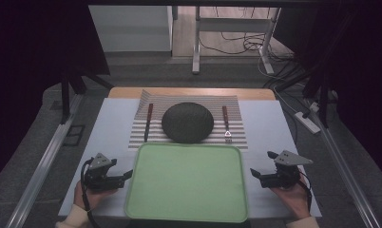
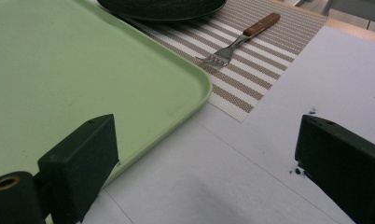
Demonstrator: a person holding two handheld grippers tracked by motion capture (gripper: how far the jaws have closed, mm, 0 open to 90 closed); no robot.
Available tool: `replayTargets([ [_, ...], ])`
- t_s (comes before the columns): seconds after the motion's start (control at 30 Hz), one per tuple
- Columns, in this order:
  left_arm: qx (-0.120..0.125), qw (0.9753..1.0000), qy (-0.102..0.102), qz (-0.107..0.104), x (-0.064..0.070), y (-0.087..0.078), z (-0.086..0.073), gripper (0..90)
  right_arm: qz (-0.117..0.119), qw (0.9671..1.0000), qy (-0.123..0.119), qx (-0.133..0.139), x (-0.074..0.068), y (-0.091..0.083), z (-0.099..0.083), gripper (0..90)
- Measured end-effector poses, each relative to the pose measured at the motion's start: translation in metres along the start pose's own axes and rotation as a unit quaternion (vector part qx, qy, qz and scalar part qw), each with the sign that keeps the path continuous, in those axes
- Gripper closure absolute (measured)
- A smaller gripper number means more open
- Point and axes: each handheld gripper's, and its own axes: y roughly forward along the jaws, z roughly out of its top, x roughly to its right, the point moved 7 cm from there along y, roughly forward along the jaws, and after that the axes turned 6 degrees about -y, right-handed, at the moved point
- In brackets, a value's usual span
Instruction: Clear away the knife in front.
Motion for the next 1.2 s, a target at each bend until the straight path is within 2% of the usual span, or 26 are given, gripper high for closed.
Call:
replayTargets([
  [0.23,0.000,1.0000,-0.003,-0.001,0.000,0.001,0.002,20.5,0.008,0.9999,0.007,0.003,0.000,0.001,-0.001,5.9],
  [0.4,0.000,1.0000,0.004,0.004,0.000,0.000,0.004,20.5,0.017,0.9998,0.012,0.007,-0.001,0.001,-0.001,6.2],
  [0.57,0.012,0.9999,-0.009,0.007,0.003,-0.005,0.009,20.7,0.021,0.9996,0.013,0.010,-0.005,-0.001,0.000,6.3],
  [0.6,0.015,0.9998,-0.012,0.006,0.004,-0.006,0.011,20.7,0.021,0.9996,0.012,0.012,-0.005,-0.002,0.001,6.3],
  [0.73,0.022,0.9997,0.004,0.001,0.011,-0.004,0.025,20.7,0.023,0.9995,0.012,0.015,-0.006,-0.001,0.002,6.3],
  [0.93,0.020,0.9995,0.024,0.002,0.011,0.010,0.047,20.8,0.026,0.9996,0.010,0.006,-0.006,0.003,0.000,6.4],
  [1.1,0.025,0.9995,0.020,-0.002,0.010,0.014,0.058,21.1,0.031,0.9994,0.011,0.006,-0.006,0.003,0.000,6.4],
  [1.2,0.021,0.9995,0.026,0.000,0.010,0.018,0.063,21.0,0.029,0.9995,0.009,0.005,-0.008,0.001,-0.001,6.4],
])
